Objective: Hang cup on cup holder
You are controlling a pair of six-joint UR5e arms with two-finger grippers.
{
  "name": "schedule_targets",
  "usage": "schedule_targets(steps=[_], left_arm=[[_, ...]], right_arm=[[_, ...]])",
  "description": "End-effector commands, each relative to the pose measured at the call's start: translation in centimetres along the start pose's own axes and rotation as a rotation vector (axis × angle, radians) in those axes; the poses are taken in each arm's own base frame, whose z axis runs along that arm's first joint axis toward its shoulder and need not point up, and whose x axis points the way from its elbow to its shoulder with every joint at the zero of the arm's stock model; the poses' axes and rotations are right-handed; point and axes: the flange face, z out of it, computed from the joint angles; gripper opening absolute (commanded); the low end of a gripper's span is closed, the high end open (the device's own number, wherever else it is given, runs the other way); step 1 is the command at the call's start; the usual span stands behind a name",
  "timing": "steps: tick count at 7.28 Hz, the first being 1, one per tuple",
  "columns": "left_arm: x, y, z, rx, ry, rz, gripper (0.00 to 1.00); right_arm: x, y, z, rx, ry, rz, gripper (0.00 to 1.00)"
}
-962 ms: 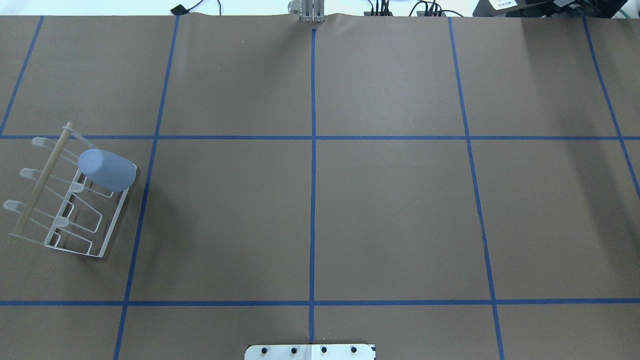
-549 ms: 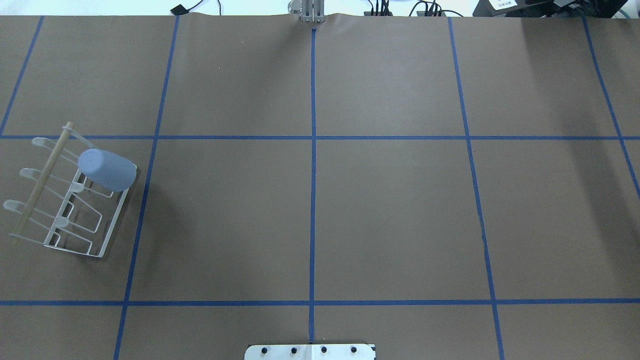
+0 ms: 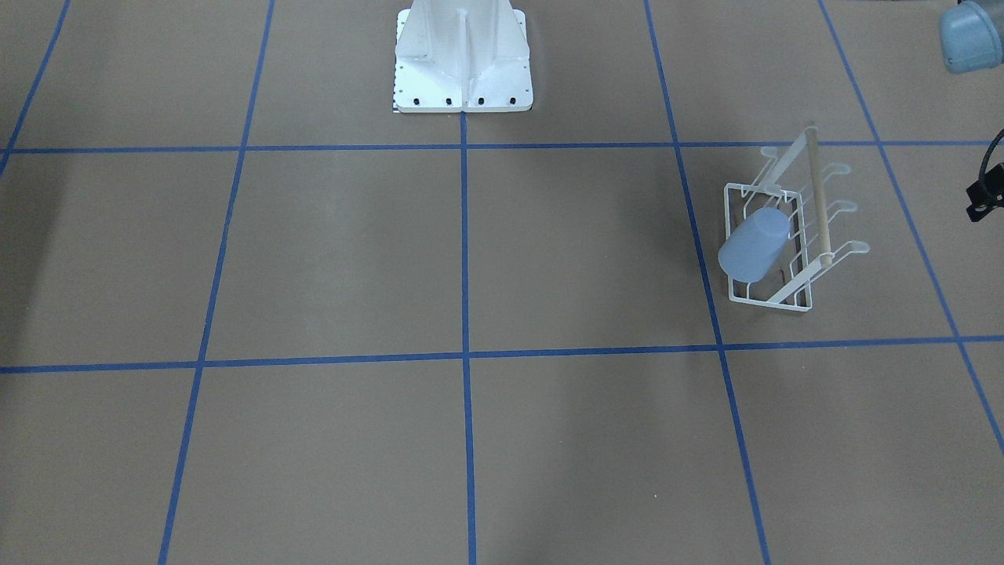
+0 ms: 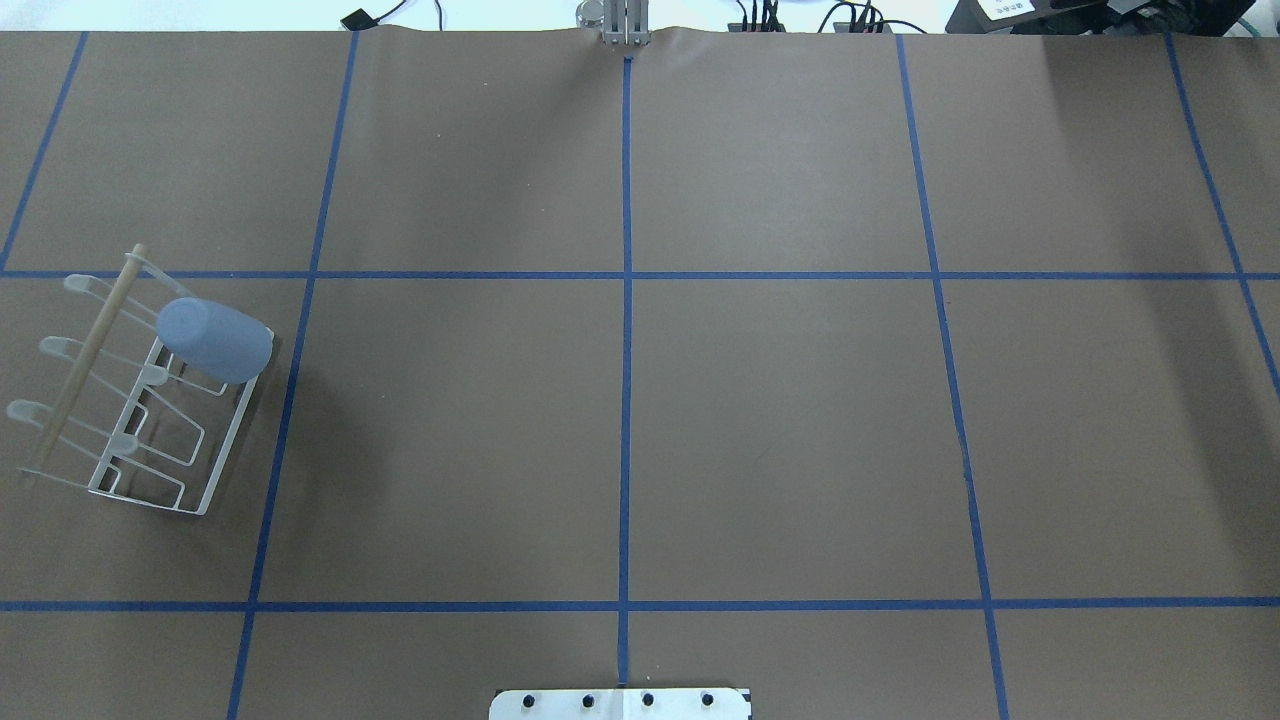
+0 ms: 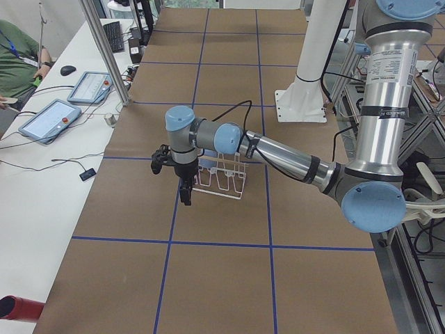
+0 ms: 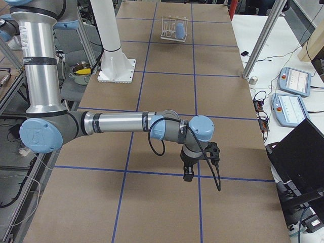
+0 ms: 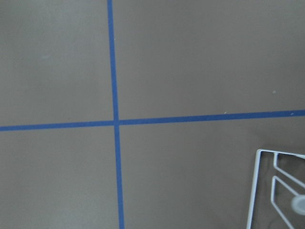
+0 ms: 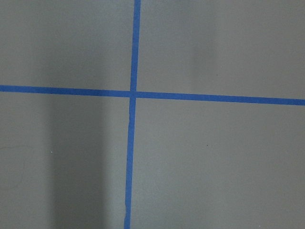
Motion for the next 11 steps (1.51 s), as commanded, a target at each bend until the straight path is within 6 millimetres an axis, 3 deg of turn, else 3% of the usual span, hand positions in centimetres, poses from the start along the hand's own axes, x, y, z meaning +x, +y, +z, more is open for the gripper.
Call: schedule_targets(steps=[1, 2, 4, 8, 11], left_arm=[[-4.8, 0.8, -1.2, 0.008, 0.042, -0.07, 0.98], [-6.6, 1.5, -1.9, 0.01, 0.078, -0.009, 0.98], [-9.0, 3.1, 0.3, -0.029, 0.077, -0.011, 0.98], [-11.3, 4.1, 3.3, -0.085, 0.072, 0.05, 0.98], [-15.2, 4.5, 4.1, -0.094, 0.083, 0.048, 0.98]], right_arm=[[0.2, 0.2, 0.2, -0.001, 0.001, 0.001, 1.0], [0.3, 0.2, 0.3, -0.003, 0.0, 0.003, 1.0], [0.9, 1.1, 1.2, -0.019, 0.001, 0.018, 1.0], [1.2, 1.4, 1.5, -0.025, 0.013, 0.024, 1.0], [1.1, 1.3, 1.3, -0.023, 0.015, 0.022, 1.0]])
